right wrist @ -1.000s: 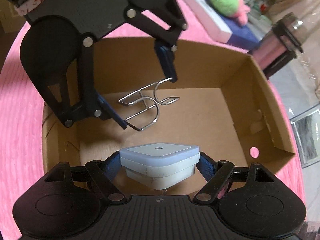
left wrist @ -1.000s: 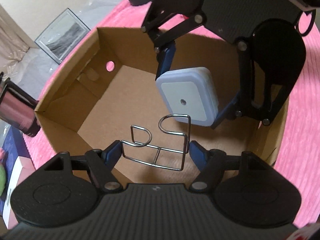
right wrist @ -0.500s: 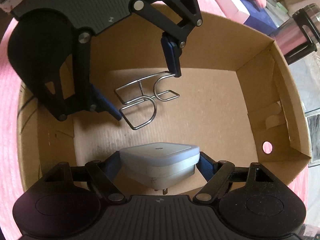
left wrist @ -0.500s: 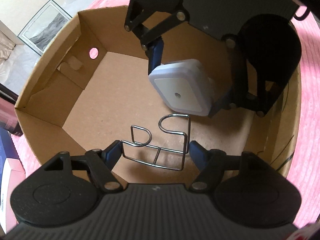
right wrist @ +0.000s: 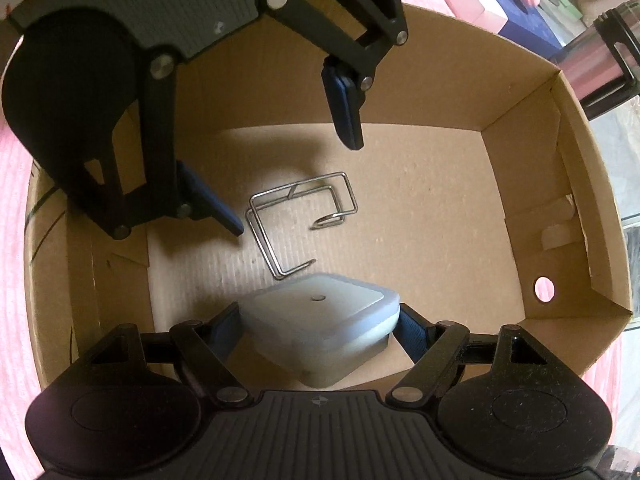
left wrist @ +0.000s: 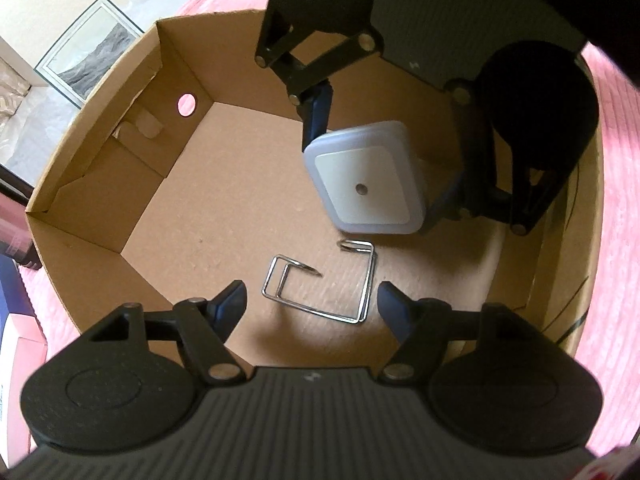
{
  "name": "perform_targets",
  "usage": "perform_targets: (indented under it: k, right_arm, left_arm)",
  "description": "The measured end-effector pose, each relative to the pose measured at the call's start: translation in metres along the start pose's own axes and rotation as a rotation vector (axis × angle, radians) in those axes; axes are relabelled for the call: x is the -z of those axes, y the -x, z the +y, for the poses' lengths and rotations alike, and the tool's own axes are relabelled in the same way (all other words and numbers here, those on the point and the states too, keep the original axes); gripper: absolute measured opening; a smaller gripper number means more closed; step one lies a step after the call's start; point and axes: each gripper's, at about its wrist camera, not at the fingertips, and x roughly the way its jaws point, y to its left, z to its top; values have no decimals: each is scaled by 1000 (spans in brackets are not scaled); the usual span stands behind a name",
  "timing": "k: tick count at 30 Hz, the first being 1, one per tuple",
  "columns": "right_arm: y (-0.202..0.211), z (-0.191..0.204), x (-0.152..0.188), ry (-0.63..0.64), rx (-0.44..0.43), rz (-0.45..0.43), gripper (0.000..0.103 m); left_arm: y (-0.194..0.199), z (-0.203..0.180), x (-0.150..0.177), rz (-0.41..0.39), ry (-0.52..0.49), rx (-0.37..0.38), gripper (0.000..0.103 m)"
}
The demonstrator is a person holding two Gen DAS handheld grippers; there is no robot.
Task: Organize rigid objects
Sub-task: 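Withdraw both tools from the box back toward the item pile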
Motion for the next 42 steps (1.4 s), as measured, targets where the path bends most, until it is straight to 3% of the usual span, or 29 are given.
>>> perform_targets:
  k: [10, 21, 25, 31, 34, 38, 42]
  right_arm:
    - [15, 1, 3, -30, 36, -57, 77]
    - [106, 20, 37, -190, 130, -335, 77]
    - [152, 40, 68, -325, 166, -486, 77]
    - [203, 85, 131, -527, 278, -637, 77]
    - [223, 110, 167, -636, 334, -670, 77]
    - [239, 139, 214, -781, 393, -699, 77]
    - [248, 173, 255, -875, 492, -688, 81]
  left_arm:
    - [19, -1, 2, -70, 52, -30, 69]
    - [93, -16, 6, -323, 260, -160, 69]
    - [122, -38, 5, -425, 357, -223, 69]
    - [158, -90, -7, -543, 492, -268, 72]
    - [169, -127, -16, -588, 486, -274, 79]
    - [174, -166, -30, -661, 540, -194, 84]
    - [168, -202, -48, -674, 548, -171, 87]
